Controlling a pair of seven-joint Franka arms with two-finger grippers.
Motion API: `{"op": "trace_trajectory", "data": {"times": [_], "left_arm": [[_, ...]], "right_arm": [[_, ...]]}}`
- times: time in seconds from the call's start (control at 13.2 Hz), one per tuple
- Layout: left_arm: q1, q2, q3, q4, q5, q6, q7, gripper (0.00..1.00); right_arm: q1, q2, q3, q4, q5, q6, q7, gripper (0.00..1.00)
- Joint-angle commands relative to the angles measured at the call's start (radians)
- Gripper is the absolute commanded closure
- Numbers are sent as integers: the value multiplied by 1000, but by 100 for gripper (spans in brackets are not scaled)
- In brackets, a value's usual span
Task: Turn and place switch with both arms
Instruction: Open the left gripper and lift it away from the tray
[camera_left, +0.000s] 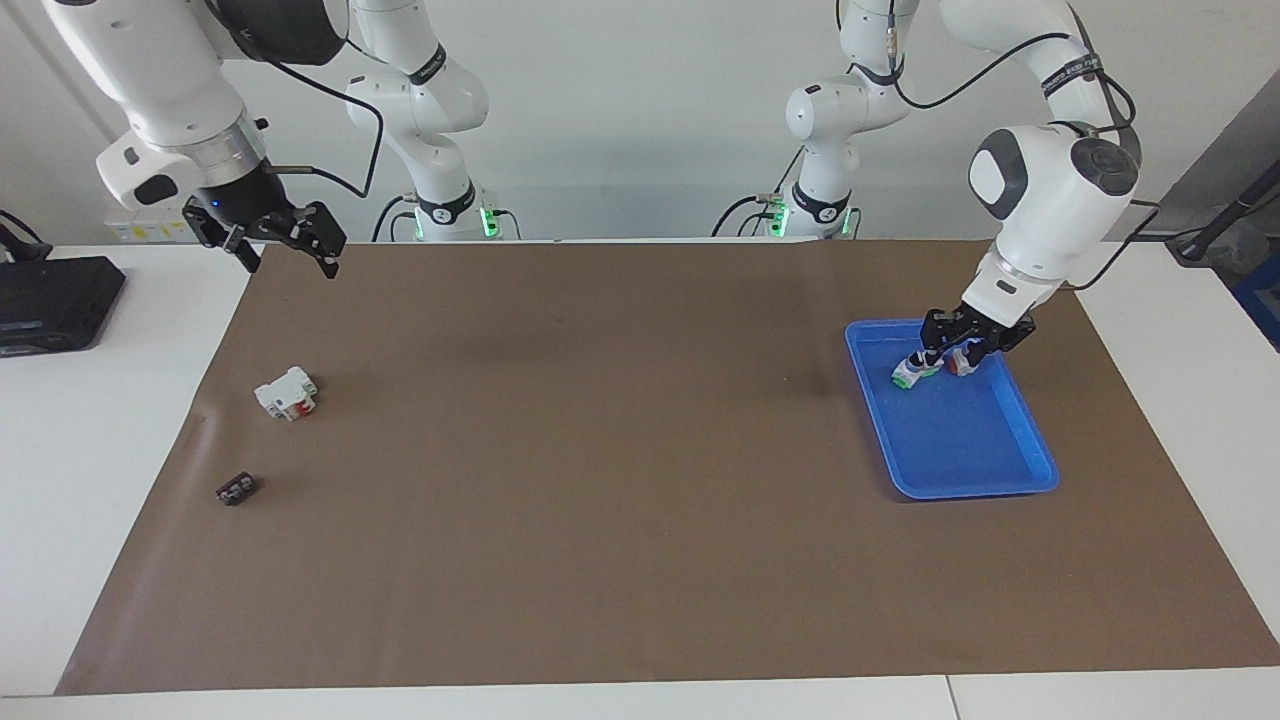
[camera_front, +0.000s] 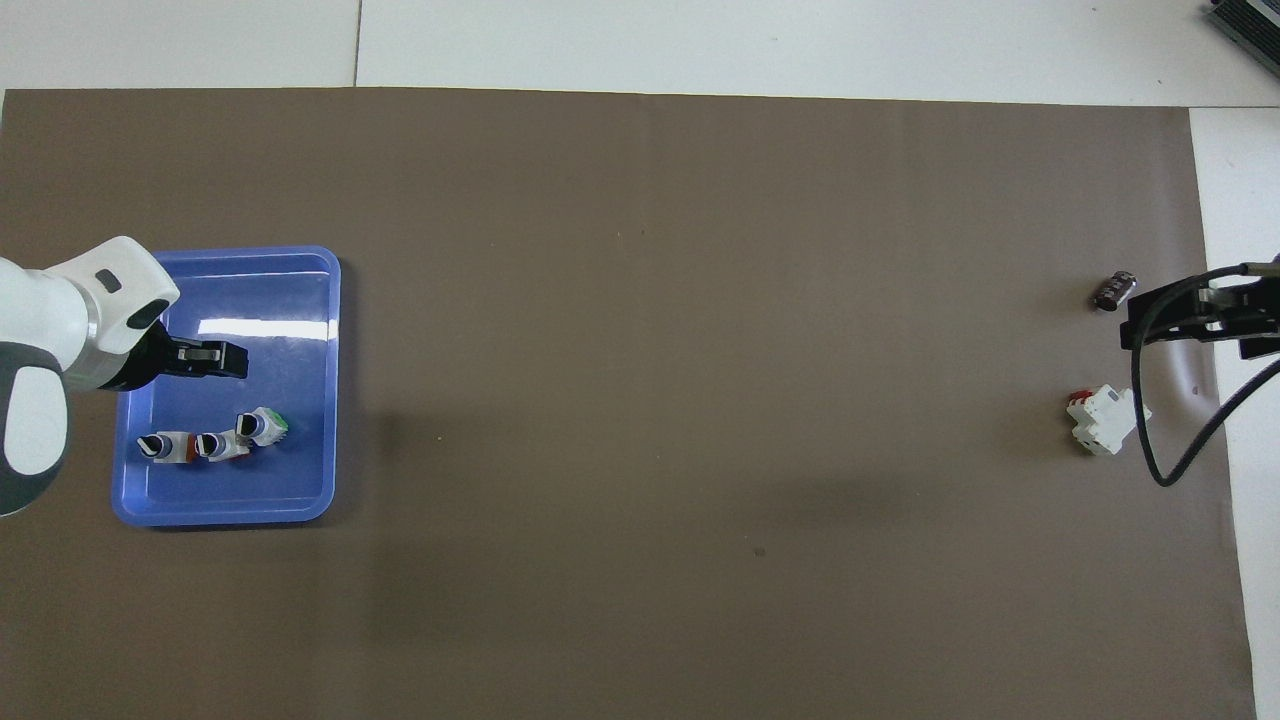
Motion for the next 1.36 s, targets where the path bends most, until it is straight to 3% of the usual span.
{"op": "trace_trajectory", "data": {"times": [0.0, 0.23, 0.53, 0.68, 1.29], "left_arm": [[-34, 78, 4, 180, 45, -153, 0, 34], [-42, 81, 2, 323, 48, -349, 2, 34], [-55, 11, 2, 381, 40, -488, 2, 29], [-54, -38, 5, 369, 37, -490, -1, 0], [-43, -75, 5, 311, 35, -471, -6, 0]], "right_arm": [[-9, -33, 4, -40, 8, -3, -25, 0], [-6, -90, 4, -129, 6, 57, -28, 0], [-6, -90, 4, -129, 5, 66, -27, 0], [-7, -88, 4, -126, 6, 64, -28, 0], [-7, -87, 4, -123, 6, 66, -20, 0]]}}
